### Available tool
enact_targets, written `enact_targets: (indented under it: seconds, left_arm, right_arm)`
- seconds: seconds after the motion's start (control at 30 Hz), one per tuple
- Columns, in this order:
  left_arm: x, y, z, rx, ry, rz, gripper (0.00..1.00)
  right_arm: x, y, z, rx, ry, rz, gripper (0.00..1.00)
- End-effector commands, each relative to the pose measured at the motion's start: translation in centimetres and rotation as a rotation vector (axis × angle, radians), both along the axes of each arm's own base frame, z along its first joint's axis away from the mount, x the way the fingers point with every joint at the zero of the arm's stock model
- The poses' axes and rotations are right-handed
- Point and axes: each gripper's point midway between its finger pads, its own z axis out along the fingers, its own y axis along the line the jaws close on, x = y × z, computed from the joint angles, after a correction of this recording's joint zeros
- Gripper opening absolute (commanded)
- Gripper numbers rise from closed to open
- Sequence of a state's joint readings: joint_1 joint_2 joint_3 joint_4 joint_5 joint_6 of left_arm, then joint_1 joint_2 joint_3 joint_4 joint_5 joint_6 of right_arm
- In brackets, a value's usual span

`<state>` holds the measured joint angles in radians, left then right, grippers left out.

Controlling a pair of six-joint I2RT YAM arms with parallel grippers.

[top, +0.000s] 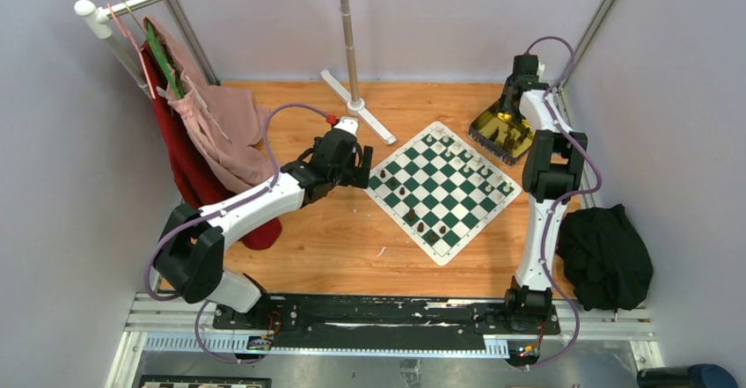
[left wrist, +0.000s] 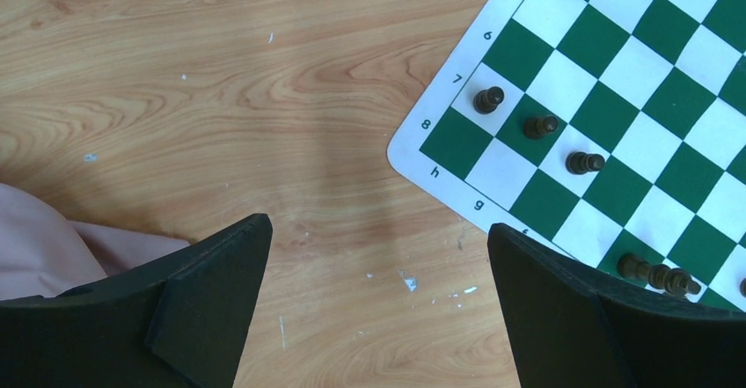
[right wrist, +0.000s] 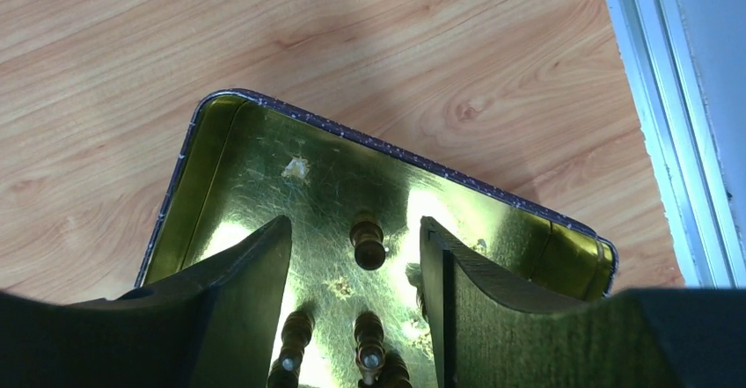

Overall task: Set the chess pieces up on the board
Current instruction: Pick up the chess piece from the storage box.

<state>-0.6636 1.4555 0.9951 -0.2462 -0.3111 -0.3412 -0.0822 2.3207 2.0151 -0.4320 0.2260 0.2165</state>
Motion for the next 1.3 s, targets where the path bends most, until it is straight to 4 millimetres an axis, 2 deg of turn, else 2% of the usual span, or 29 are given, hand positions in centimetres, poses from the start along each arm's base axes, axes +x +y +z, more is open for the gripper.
enact_targets:
  seconds: [0.0, 0.5, 0.9, 1.17, 1.27]
  left_arm:
    - [0.9, -0.6, 0.6, -0.01, -0.022, 0.009, 1.0]
    - [1.1, -1.0, 0.1, -0.011, -0.009, 0.004, 1.0]
    - [0.9, -1.0, -0.2, -0.017, 0.001, 0.005, 1.0]
    - [0.9, -1.1, -0.3, -0.021, 0.007, 0.005, 1.0]
    - [0.9, -1.1, -0.3, -0.021, 0.009, 0.006, 1.0]
  right_arm:
    - [0.7, -0.8, -0.4, 0.018, -0.009, -0.015, 0.58]
    - [0.3, -0.9, -1.6, 0.033, 0.012, -0.016, 0.5]
    - [-0.3, -1.1, -2.7, 0.048, 0.028, -0.02, 0.48]
    - [-0.5, -1.0, -3.4, 0.062, 0.036, -0.018, 0.44]
    - [-0.5, -1.1, -3.5, 0.065, 0.037, -0.018, 0.39]
